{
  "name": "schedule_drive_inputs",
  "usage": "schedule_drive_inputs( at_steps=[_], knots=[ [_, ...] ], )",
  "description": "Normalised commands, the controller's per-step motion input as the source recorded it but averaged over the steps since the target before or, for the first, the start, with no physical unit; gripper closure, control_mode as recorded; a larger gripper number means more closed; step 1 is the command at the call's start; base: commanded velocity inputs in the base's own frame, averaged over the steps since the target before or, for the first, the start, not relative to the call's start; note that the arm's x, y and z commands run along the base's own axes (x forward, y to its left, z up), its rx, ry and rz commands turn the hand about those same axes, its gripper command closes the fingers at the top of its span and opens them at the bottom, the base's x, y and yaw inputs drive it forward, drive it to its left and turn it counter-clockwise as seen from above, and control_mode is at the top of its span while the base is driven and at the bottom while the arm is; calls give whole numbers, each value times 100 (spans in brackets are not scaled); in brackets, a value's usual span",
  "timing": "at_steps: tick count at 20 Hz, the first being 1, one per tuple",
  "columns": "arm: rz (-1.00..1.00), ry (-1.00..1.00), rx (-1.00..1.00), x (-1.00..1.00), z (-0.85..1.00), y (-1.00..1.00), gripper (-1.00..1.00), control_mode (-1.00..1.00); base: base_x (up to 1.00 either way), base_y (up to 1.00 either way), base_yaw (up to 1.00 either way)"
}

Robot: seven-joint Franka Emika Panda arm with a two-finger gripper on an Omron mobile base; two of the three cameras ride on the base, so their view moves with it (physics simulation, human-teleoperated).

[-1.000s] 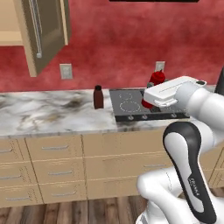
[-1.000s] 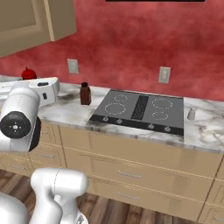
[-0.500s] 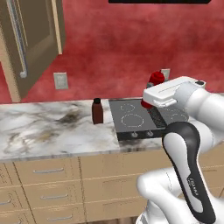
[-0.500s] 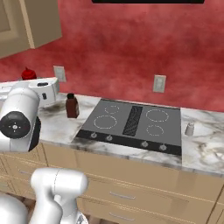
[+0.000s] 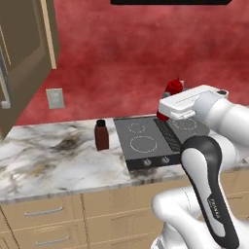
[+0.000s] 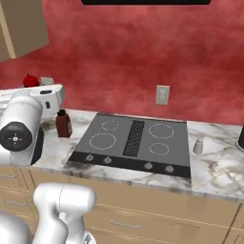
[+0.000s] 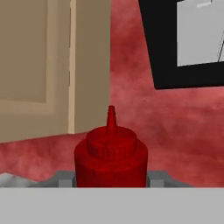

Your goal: Collect the paprika, ketchup, and shaker from the cabinet and place them next to the stove.

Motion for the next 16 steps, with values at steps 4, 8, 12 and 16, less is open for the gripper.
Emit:
schedule_drive_inputs(
  at_steps=[4,8,12,16],
  knots=[
    [0,0,0,0,0,0,100,100,52,0,-10],
    [0,0,0,0,0,0,100,100,49,0,-6],
    [0,0,0,0,0,0,100,100,22,-7,-6],
    [0,0,0,0,0,0,100,100,-23,-42,-10]
  ],
)
